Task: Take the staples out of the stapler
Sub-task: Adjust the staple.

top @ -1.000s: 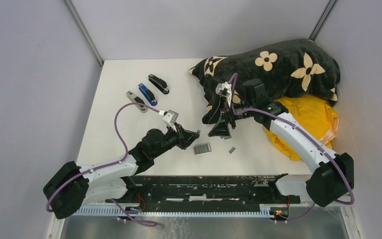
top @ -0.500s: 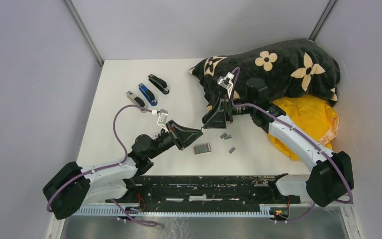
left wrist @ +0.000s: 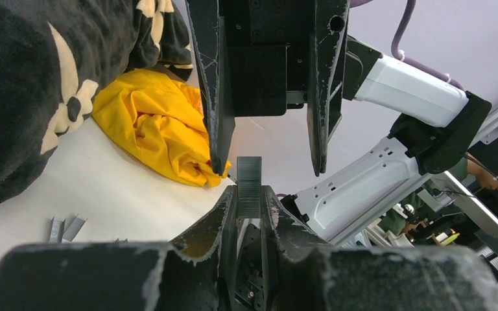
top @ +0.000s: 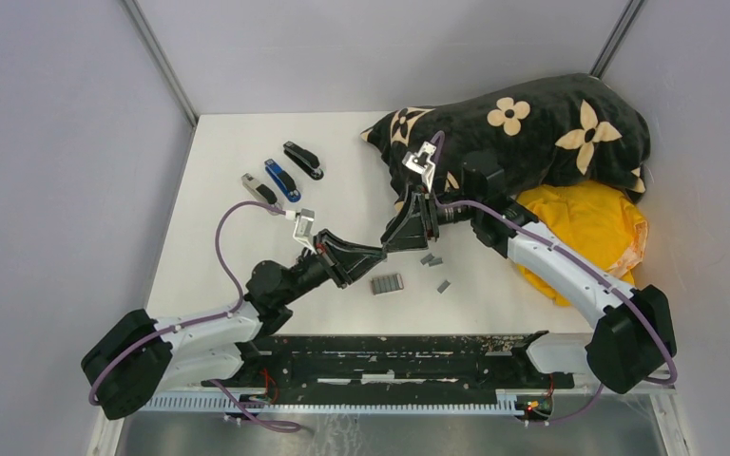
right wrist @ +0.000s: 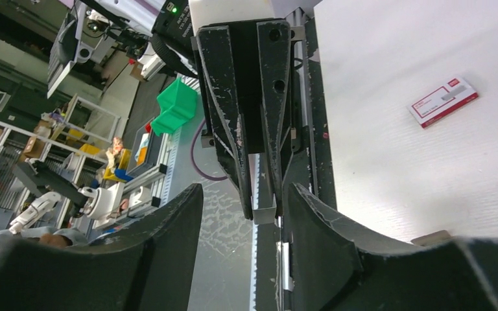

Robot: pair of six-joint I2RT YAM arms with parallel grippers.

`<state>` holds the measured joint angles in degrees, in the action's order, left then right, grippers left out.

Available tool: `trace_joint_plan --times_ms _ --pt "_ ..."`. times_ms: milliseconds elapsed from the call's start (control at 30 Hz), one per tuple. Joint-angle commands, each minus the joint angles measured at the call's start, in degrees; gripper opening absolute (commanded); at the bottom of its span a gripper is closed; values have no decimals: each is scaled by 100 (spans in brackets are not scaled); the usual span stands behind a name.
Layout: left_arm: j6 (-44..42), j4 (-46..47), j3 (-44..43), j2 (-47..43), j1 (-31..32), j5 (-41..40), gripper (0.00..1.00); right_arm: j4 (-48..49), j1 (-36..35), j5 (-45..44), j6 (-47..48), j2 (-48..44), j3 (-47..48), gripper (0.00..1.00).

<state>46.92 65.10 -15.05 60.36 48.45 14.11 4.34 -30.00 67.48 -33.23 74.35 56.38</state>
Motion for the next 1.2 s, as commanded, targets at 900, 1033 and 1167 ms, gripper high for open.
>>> trace_joint_plan --times_ms 900,1033,1167 --pt "219 551 140 -226 -18 66 15 339 -133 405 53 9 80 40" --pt "228 550 134 -226 -17 58 15 106 -154 393 265 9 136 38" --pt "230 554 134 -217 -21 66 15 72 -173 396 316 13 145 32"
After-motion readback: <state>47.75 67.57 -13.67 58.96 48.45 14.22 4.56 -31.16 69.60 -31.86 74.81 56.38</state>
